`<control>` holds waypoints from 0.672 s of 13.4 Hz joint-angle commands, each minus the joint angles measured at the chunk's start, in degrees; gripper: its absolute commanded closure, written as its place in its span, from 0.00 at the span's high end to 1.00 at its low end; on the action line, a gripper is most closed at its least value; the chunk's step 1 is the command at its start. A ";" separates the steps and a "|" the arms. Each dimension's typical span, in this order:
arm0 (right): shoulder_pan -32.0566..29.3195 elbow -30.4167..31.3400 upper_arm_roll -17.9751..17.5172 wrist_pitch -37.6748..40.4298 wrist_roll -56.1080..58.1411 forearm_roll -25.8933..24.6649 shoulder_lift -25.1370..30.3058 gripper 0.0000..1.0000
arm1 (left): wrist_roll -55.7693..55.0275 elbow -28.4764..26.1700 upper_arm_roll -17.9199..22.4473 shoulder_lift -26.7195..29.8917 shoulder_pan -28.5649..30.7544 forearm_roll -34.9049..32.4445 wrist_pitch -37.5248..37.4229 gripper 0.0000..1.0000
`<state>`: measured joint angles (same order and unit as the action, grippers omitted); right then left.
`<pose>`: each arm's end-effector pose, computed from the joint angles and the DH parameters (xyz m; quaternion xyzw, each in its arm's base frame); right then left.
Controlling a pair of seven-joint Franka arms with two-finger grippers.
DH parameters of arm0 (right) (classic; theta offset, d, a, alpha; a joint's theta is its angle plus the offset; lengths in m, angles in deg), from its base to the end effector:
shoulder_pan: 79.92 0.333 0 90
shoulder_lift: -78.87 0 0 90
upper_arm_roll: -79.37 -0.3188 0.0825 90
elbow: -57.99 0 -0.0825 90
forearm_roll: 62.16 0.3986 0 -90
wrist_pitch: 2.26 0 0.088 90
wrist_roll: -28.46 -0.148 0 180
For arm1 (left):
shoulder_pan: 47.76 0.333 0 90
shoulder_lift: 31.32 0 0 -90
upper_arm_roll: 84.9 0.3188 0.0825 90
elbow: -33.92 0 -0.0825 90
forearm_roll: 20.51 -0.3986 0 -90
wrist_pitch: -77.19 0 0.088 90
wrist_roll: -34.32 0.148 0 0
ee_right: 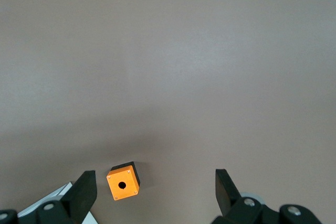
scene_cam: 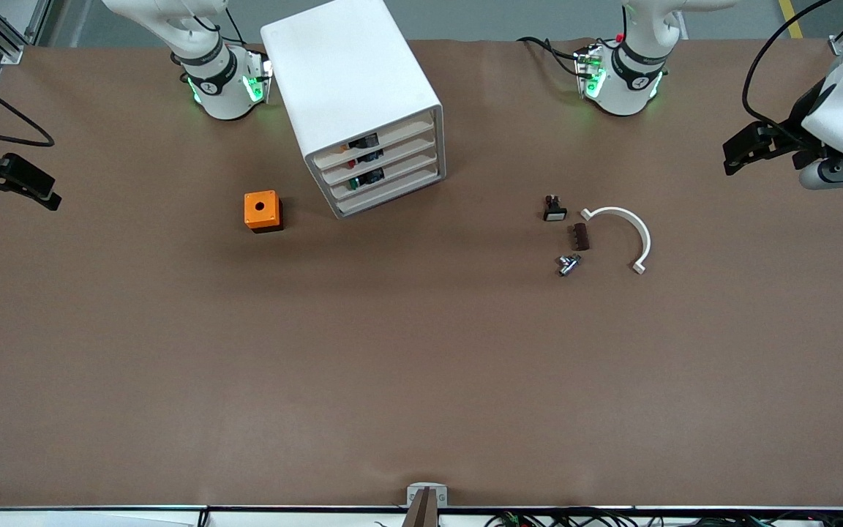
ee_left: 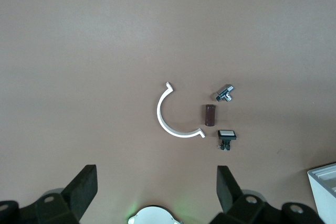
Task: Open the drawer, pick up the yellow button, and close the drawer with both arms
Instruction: 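Move the left gripper toward the cabinet drawer while the right gripper rises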
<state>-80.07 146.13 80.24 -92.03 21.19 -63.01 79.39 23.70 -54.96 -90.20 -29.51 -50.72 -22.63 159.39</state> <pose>0.5678 -0.0123 0.6069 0.9972 -0.0724 0.0191 0.0063 0.5365 -0.0727 0.6021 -0.9986 -0.0224 0.0387 0.0266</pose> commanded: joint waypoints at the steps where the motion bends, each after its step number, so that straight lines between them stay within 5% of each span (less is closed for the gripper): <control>1: 0.15 0.54 -0.08 -0.32 0.42 -0.73 0.80 1.00 | 1.21 1.51 -0.15 -0.75 0.59 0.19 -1.34 1.00; 9: 0.42 0.46 -0.08 -0.49 0.42 -0.73 0.71 1.00 | -0.10 4.67 -0.24 -10.31 -0.46 0.10 -0.64 1.00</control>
<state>-80.06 146.14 80.23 -92.08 21.19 -63.01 79.39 23.70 -52.88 -90.16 -36.02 -50.78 -22.63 159.46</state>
